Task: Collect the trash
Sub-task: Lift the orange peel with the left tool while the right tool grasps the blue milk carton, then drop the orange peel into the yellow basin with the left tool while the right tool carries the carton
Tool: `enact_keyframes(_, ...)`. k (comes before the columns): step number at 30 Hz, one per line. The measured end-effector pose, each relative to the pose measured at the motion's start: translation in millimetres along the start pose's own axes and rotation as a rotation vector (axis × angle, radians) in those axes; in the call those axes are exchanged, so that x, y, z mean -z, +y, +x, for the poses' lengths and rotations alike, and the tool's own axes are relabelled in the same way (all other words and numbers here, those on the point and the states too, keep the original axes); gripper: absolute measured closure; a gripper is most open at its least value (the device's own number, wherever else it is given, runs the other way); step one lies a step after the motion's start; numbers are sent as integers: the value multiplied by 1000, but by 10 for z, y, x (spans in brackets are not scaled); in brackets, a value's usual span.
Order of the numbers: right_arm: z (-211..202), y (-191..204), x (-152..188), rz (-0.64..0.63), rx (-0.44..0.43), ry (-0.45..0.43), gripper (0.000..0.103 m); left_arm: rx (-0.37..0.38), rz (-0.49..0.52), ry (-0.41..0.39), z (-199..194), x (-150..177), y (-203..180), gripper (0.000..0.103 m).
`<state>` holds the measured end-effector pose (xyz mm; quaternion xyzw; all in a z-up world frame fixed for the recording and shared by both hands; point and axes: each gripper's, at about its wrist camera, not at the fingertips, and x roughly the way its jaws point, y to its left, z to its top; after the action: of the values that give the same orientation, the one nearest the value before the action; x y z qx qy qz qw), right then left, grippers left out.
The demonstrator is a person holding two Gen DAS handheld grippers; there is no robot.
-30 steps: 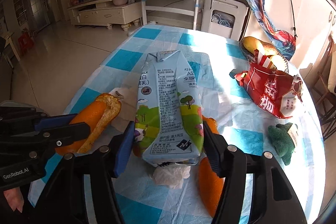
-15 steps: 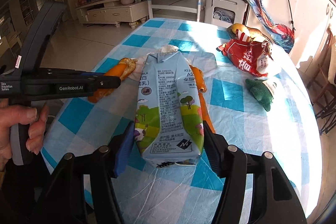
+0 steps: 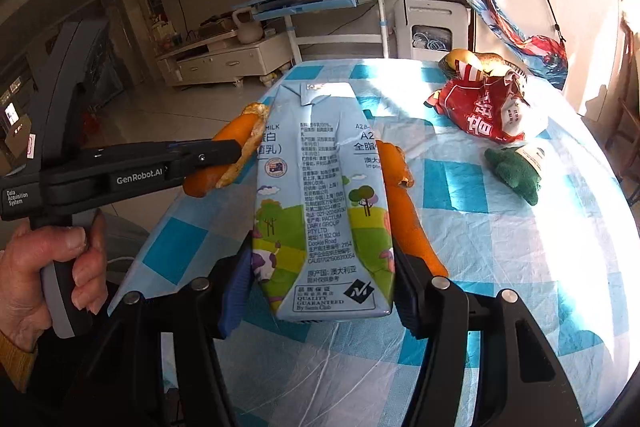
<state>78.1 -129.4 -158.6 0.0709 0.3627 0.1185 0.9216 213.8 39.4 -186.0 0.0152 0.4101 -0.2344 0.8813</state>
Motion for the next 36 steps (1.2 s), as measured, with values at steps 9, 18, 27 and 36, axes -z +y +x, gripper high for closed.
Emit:
enact_keyframes(9, -15, 178, -14, -54, -31, -35, 44, -14, -21, -49, -131, -42, 60, 83)
enact_keyframes(18, 28, 394, -9, -158, -56, -36, 44, -46, -94, -118, -358, -96, 323, 83)
enact_keyframes(27, 93, 566, -47, -206, -93, -17, 44, -80, -273, -133, -460, -113, 919, 83)
enact_keyframes(36, 298, 754, -117, -209, -138, 13, 44, -134, -516, -35, -66, -21, 1598, 83)
